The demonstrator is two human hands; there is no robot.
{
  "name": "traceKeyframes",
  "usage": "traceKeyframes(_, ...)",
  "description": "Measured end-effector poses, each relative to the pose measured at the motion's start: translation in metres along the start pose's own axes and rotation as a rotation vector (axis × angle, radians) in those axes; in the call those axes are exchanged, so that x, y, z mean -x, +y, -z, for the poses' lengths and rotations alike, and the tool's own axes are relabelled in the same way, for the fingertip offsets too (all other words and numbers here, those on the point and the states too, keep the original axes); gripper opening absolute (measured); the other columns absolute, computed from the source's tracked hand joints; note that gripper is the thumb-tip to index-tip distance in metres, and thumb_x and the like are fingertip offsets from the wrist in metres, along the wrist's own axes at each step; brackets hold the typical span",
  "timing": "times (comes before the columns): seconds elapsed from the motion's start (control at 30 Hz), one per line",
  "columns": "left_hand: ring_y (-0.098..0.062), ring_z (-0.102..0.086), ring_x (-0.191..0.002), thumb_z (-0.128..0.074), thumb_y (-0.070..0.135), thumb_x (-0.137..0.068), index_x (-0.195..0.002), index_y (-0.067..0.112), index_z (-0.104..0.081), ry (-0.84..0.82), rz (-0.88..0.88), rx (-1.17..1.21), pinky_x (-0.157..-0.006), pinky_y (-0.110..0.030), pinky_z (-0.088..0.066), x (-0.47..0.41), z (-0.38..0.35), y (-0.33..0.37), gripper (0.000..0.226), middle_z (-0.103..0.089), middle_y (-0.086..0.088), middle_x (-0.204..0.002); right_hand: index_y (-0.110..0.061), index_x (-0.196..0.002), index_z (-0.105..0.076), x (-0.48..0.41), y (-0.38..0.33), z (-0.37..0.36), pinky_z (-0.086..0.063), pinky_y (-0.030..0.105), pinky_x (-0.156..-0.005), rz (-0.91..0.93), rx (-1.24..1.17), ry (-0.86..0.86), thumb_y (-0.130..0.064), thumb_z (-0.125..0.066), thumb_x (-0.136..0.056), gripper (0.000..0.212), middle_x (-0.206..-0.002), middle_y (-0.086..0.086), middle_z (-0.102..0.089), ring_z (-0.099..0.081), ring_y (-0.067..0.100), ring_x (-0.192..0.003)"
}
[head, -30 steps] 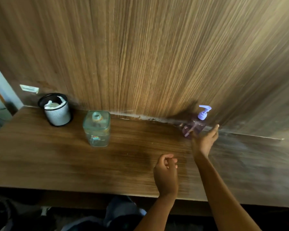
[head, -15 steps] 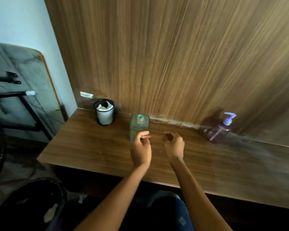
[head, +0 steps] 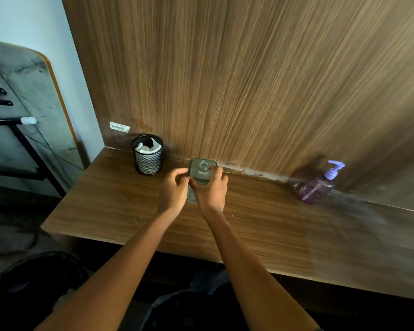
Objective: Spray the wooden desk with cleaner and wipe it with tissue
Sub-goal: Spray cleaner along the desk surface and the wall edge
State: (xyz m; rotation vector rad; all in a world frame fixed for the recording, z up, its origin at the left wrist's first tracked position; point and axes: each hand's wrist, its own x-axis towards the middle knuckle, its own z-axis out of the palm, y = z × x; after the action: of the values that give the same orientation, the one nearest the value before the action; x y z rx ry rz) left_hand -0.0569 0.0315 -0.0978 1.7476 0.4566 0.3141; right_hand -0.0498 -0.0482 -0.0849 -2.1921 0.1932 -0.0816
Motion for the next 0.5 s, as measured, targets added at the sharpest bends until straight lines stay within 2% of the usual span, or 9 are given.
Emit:
traceKeyframes(0.13,-0.027,-0.059,-0.110,-0.044,-0.001,-0.088,-0.107,0.004,-0.066,-0.006,-0.029,0.036,-0.098,-0.040,-0.047,0.003,0.008,-0.001,0.029,-0.066,-0.014,-0.116,-0.018,-0.117,-0.032,0.006,-0.005,-0.006,-0.052,0.048,-0.079,0.002,0.038,0.057,-0.047,-0.075,-0.068,0.072,-0.116,0.013,-0.047,-0.052,0.035,-0.107)
traceKeyframes(0.27,-0.027,-0.060,-0.110,-0.043,-0.003,-0.087,-0.110,0.007,-0.065,-0.082,-0.011,0.004,-0.095,-0.050,-0.049,0.006,0.014,-0.005,0.033,-0.065,-0.012,-0.117,-0.017,-0.114,-0.034,0.005,0.000,-0.007,-0.052,0.048,-0.076,0.032,0.063,0.061,-0.045,-0.074,-0.069,0.066,-0.115,0.012,-0.046,-0.054,0.034,-0.105)
traceKeyframes(0.37,-0.028,-0.064,-0.103,-0.045,-0.002,-0.086,-0.109,0.009,-0.066,-0.079,-0.017,-0.052,-0.091,-0.046,-0.052,0.011,0.012,-0.003,0.033,-0.067,-0.013,-0.112,-0.018,-0.113,-0.036,0.003,0.004,0.005,-0.050,0.043,-0.077,0.055,0.027,0.046,-0.043,-0.074,-0.070,0.062,-0.113,0.009,-0.049,-0.055,0.029,-0.104)
traceKeyframes(0.47,-0.029,-0.068,-0.088,-0.051,0.010,-0.087,-0.106,0.015,-0.066,-0.170,-0.018,-0.275,-0.066,-0.033,-0.050,0.024,0.001,-0.008,0.025,-0.072,-0.010,-0.103,-0.018,-0.114,-0.040,0.003,0.024,0.039,-0.047,0.035,-0.079,0.092,-0.009,0.108,-0.038,-0.077,-0.069,0.061,-0.115,0.007,-0.050,-0.054,0.024,-0.104)
traceKeyframes(0.5,-0.028,-0.068,-0.088,-0.052,0.016,-0.088,-0.105,0.018,-0.066,-0.216,-0.033,-0.378,-0.064,-0.032,-0.049,0.029,-0.004,-0.010,0.022,-0.073,-0.007,-0.102,-0.017,-0.117,-0.042,0.001,0.034,0.056,-0.045,0.030,-0.079,0.107,-0.023,0.141,-0.035,-0.078,-0.069,0.062,-0.116,0.008,-0.051,-0.054,0.023,-0.104)
